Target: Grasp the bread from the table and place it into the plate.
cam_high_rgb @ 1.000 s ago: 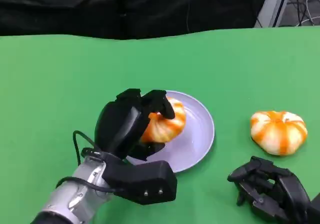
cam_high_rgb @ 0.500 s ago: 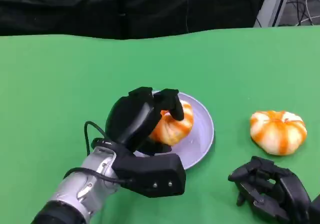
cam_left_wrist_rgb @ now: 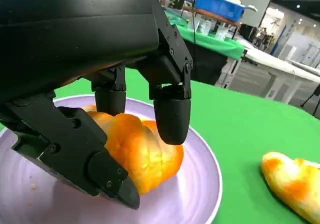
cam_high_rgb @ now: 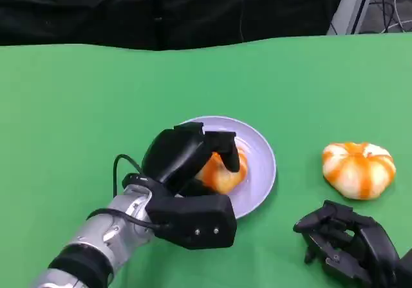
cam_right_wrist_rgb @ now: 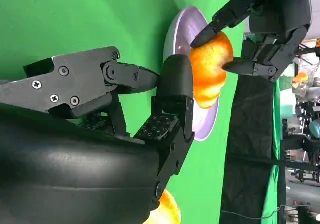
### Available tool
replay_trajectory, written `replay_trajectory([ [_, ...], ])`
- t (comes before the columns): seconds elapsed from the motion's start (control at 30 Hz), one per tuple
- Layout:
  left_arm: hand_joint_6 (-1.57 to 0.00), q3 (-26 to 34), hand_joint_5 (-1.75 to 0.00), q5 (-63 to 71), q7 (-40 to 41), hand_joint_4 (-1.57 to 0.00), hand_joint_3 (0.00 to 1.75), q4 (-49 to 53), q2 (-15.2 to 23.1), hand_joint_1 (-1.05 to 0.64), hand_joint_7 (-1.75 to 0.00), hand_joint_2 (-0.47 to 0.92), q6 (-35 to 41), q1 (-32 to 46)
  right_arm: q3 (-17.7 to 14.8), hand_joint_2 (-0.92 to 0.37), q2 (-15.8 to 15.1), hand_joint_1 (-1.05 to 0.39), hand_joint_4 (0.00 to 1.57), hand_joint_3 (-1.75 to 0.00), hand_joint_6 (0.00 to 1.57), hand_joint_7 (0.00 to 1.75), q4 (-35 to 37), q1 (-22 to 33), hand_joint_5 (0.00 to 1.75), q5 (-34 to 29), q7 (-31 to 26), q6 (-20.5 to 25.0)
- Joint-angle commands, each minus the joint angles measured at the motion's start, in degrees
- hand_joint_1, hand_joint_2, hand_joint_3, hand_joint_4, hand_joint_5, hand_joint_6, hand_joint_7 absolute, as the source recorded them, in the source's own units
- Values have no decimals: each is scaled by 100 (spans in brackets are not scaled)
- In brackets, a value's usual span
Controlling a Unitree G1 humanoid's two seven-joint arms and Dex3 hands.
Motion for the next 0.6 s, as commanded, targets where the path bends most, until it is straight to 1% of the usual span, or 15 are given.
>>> replay_trajectory([
  [0.03, -77, -23, -155, -39, -24, -65, 11, 188, 41, -7, -110, 92, -81, -158, 12, -92, -57, -25, 71, -46, 83, 99, -39, 90, 169, -34, -32, 10],
  [0.07, -79, -19, -153, -39, -13, -65, 10, 212, 32, -7, -105, 92, -62, -155, 14, -92, -59, -24, 71, -46, 83, 99, -39, 90, 169, -39, -46, 8],
  [0.1, -86, -16, -144, -39, -5, -64, 9, 230, 25, -10, -76, 92, -47, -153, 16, -92, -60, -25, 71, -46, 84, 99, -39, 90, 169, -43, -56, 8],
  [0.13, -91, -38, -140, -3, -4, -64, 8, 242, 37, -11, -61, 92, -16, -161, 15, -92, -59, -25, 71, -46, 84, 99, -36, 88, 169, -32, -44, -4],
  [0.17, -94, -81, -125, 61, -14, -65, 7, 237, 68, -16, -40, 92, 24, -178, 12, -92, -57, -25, 71, -45, 84, 99, -30, 84, 169, -12, -20, -6],
  [0.2, -93, -118, -97, 115, -18, -68, 9, 235, 96, -22, -18, 92, 50, -195, 8, -92, -54, -24, 71, -46, 84, 99, -22, 79, 168, 4, 0, -7],
  [0.23, -92, -146, -74, 146, -17, -73, 9, 233, 115, -25, -10, 92, 68, -207, 6, -92, -52, -24, 71, -46, 84, 99, -17, 76, 168, 14, 13, -7],
  [0.27, -92, -156, -62, 146, -34, -76, 10, 216, 135, -27, -5, 92, 79, -206, 11, -92, -52, -24, 70, -46, 84, 99, -18, 77, 168, -4, -13, -4],
  [0.3, -83, -149, -32, 121, -72, -74, 10, 183, 150, -34, -2, 92, 98, -197, 17, -92, -53, -25, 70, -46, 84, 99, -20, 78, 168, -23, -33, -6],
  [0.33, -77, -128, -18, 79, -128, -73, 11, 145, 160, -39, -1, 92, 115, -184, 21, -92, -54, -25, 71, -46, 84, 99, -22, 78, 168, -37, -48, -12],
  [0.37, -73, -67, -11, -34, -260, -72, 12, 91, 160, -43, -1, 92, 123, -158, 22, -92, -51, -25, 71, -46, 84, 99, -23, 76, 168, -37, -50, -15],
  [0.4, -65, -18, -5, -136, -390, -66, 18, 39, 163, -53, 0, 92, 135, -137, 22, -92, -49, -24, 71, -46, 83, 99, -20, 72, 168, -33, -46, -22],
  [0.47, -54, 74, -1, -347, -748, -56, 28, -121, 194, -65, 0, 92, 185, -92, 17, -92, -40, -24, 71, -46, 83, 99, -26, 64, 169, -7, -28, -1],
  [0.57, -42, 138, 0, -537, -1382, -43, 38, -470, 269, -74, 0, 92, 475, -26, 4, -92, -37, -23, 71, -46, 83, 99, -15, 54, 171, 43, 36, 20],
  [0.6, -31, 146, 0, -579, -1591, -31, 44, -599, 295, -81, 0, 92, 609, -3, -2, -92, -40, -24, 71, -46, 83, 99, -1, 49, 171, 59, 67, 17],
])
